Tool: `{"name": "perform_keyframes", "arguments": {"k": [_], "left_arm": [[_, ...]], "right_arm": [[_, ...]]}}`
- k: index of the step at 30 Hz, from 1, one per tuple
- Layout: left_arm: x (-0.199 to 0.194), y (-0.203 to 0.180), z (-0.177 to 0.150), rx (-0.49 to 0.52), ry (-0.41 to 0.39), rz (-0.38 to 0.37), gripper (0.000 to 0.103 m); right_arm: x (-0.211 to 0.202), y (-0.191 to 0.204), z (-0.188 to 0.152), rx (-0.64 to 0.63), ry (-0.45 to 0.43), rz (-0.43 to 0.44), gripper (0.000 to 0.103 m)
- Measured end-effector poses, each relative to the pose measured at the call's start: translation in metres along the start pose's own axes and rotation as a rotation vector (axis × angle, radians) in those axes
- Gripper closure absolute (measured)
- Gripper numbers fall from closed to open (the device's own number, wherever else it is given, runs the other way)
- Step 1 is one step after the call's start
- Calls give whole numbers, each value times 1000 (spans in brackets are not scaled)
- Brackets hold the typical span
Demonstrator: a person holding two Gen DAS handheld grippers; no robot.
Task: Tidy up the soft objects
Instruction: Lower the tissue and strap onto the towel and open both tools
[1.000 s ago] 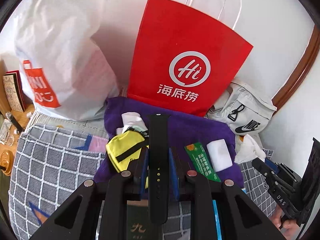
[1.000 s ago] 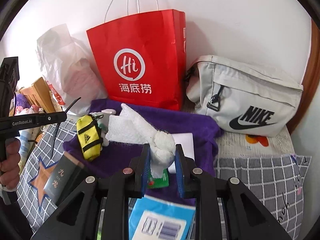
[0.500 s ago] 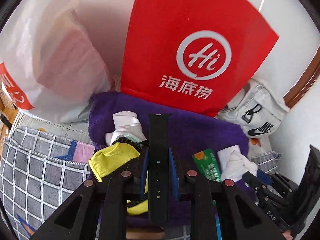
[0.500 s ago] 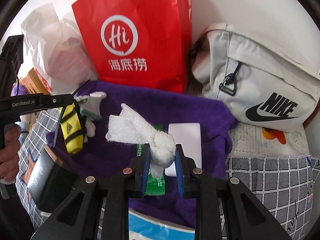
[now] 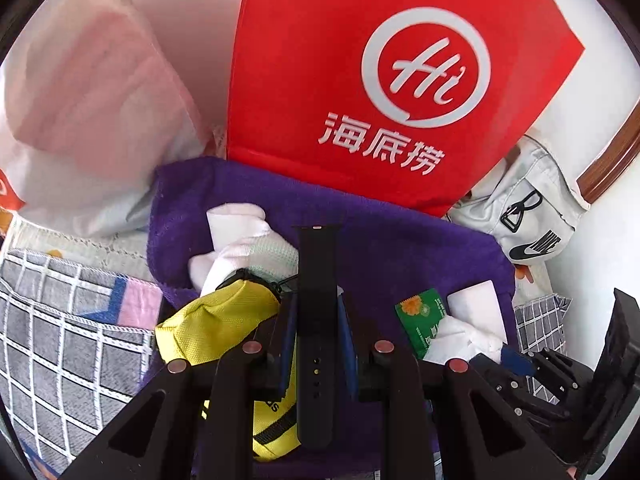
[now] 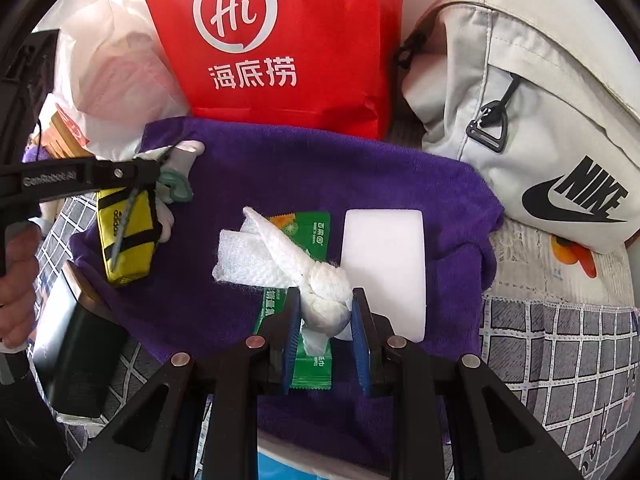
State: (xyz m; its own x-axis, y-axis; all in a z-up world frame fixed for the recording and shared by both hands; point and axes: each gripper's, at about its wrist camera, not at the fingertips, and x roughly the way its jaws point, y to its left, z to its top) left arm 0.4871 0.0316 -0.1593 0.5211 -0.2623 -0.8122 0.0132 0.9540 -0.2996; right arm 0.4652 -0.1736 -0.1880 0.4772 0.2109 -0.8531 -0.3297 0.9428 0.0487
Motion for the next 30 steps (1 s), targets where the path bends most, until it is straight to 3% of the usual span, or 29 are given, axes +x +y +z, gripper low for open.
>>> {"name": "perform_keyframes", "arguments": {"k": [10,19,22,27,30], "left_arm": [[8,-3,-2,7,27,-3,83],[11,-3,-2,11,62,-35,83],[10,-5,-2,21,71,-44,74],[-6,-18,-4,71,36,-40,47],[-19,-24,-5,93,17,-25,47]], "right_arm": [[1,1,0,-19,-4,-4,76],[-2,7,-1,-51,-4,4,54],[-8,8,-1,-50,-16,-2,51],[-27,7,2,-9,-59,10,45],[-36,11,4,0,-77,11,45]]}}
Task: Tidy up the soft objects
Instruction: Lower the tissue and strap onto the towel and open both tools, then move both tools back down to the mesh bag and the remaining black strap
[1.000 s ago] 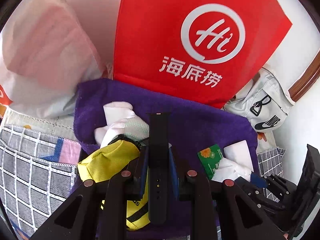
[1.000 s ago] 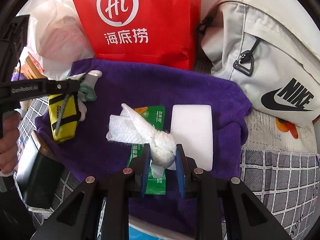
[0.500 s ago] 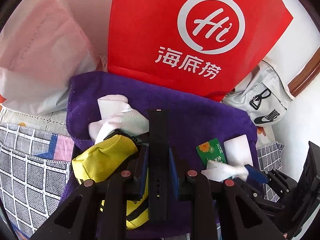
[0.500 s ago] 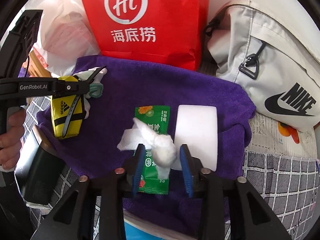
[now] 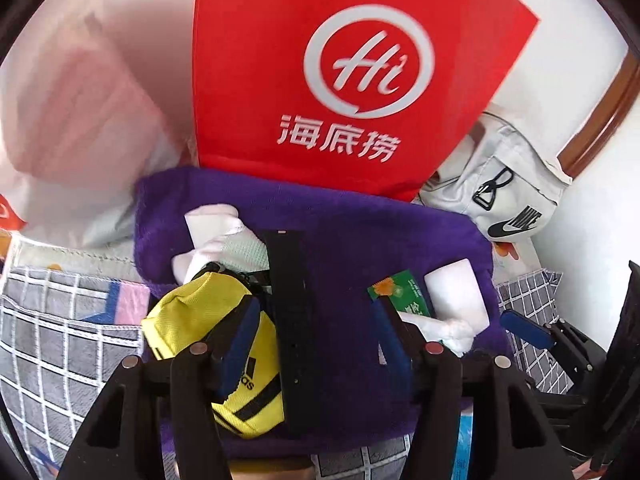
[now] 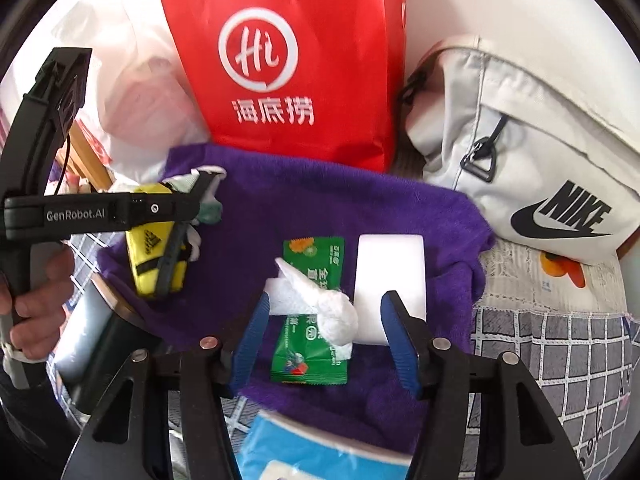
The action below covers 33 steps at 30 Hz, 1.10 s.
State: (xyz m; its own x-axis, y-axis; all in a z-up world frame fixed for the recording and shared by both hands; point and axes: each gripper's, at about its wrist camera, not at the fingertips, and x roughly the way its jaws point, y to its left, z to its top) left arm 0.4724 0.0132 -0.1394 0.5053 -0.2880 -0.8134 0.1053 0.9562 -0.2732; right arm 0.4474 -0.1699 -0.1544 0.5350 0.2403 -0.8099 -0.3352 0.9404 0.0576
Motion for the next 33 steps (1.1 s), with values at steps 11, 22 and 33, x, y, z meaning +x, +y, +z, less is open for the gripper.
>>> {"name": "perform_keyframes", "arguments": {"k": [11,22,33], "left_arm": [[-54,9,-39,-44,-17,18,46],[-112,32,-118,-99,-31,12,47],[-122,34,-200,-91,-6,12,47]], "right_arm": [[-58,23,-34,28,-71,15,45],[-95,70,-104,-11,-32,22,45],[-121,92,-166,30,-6,47,45]]}}
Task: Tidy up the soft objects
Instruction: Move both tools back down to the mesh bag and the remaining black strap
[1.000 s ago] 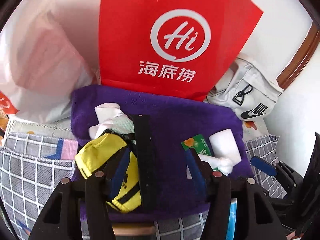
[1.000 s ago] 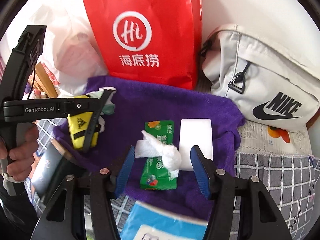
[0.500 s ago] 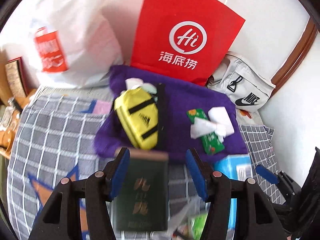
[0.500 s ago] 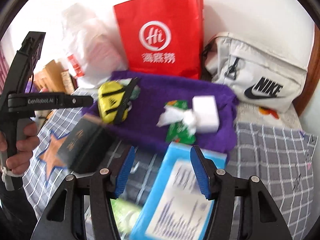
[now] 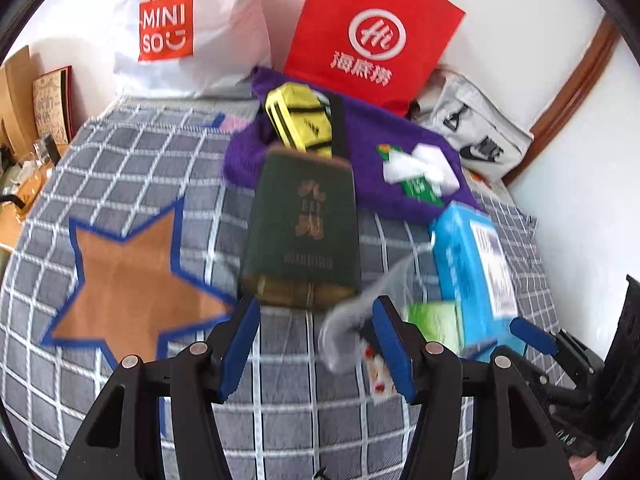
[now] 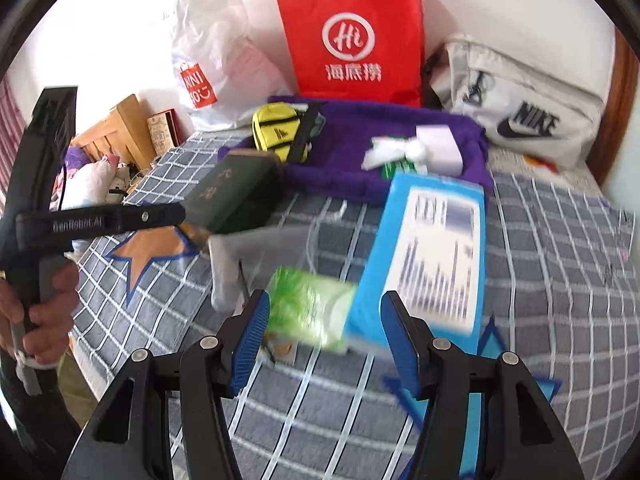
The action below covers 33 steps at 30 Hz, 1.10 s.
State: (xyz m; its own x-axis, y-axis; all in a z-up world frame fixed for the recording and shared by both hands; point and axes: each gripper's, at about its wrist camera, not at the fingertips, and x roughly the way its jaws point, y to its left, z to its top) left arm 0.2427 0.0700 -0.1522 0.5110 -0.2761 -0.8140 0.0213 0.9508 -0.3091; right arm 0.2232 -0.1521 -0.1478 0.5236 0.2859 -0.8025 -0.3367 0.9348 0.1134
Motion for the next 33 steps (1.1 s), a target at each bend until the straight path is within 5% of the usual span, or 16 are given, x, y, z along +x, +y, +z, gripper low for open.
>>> {"name": "perform_keyframes", "arguments": {"k": [7,21,25,30,33], "left_arm": [[15,0,-25,2,1,0,48],[52,-3,-21,8,4,-44,49],[59,-2,-20,-5,10,-81,62],[63,-6,-21,11,21,-82,91],[57,-2,-23,6,15,-90,93]], "right_arm": [[2,-1,-31,14,37,-7,45],[14,-12,-57,53,50,1,45],[16,-16,-59,70,47,-8,45],[20,-14,-55,78,32,-5,45],[24,-9,-52,80,34,3,45]]}}
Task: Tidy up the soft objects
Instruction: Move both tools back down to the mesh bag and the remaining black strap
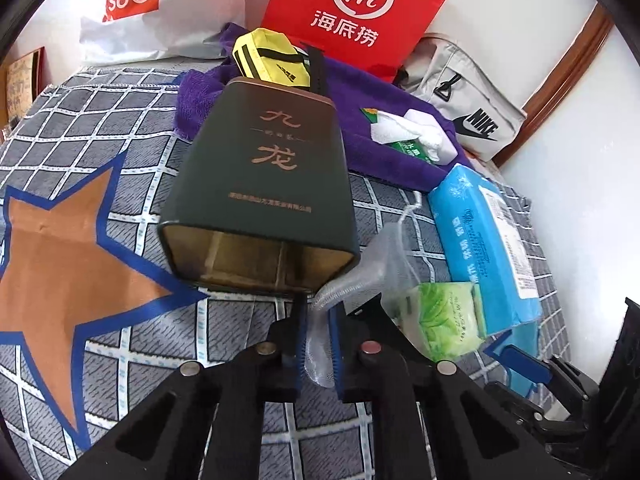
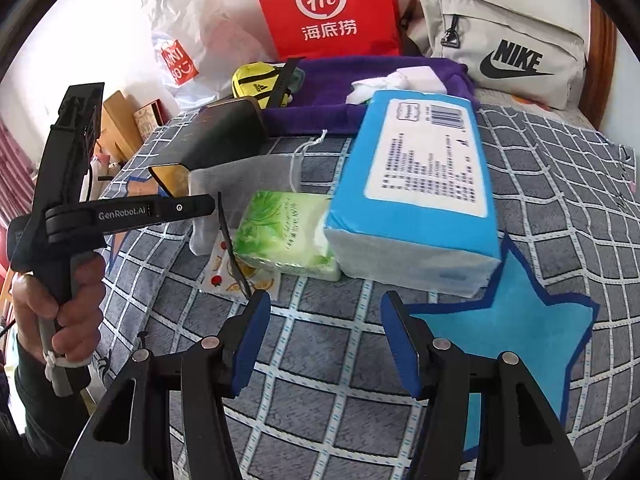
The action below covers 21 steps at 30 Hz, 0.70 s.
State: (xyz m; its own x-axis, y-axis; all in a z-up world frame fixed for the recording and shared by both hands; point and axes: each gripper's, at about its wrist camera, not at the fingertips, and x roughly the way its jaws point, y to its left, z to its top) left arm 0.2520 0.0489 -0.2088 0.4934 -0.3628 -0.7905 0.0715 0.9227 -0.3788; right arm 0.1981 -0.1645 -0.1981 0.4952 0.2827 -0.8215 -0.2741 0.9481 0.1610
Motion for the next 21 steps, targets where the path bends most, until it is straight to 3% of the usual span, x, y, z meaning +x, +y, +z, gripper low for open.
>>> {"name": "perform_keyframes", "arguments": {"k": [10,15,18,19,20,21], "left_arm": [[-29,15,-18,-10,-8,5,94],[-30,22,-26,-28,3,-23,94],[-30,26,-31,-35,7,-23,94],[-31,28,-32,-39,7,-21,94],[-33,29,-32,-44,5,-20,94],[-34,31,-33,-50,4,-23,94]], "right_arm": [[14,41,3,-75,-8,86,46],[37,54,5,-103,35,121,55],[46,68,3,-169,24,58,55],[47,72,3,-193,23,44,58],[47,76,1,-219,18,30,68],[48,78,-1,-240,17,21,68]]}}
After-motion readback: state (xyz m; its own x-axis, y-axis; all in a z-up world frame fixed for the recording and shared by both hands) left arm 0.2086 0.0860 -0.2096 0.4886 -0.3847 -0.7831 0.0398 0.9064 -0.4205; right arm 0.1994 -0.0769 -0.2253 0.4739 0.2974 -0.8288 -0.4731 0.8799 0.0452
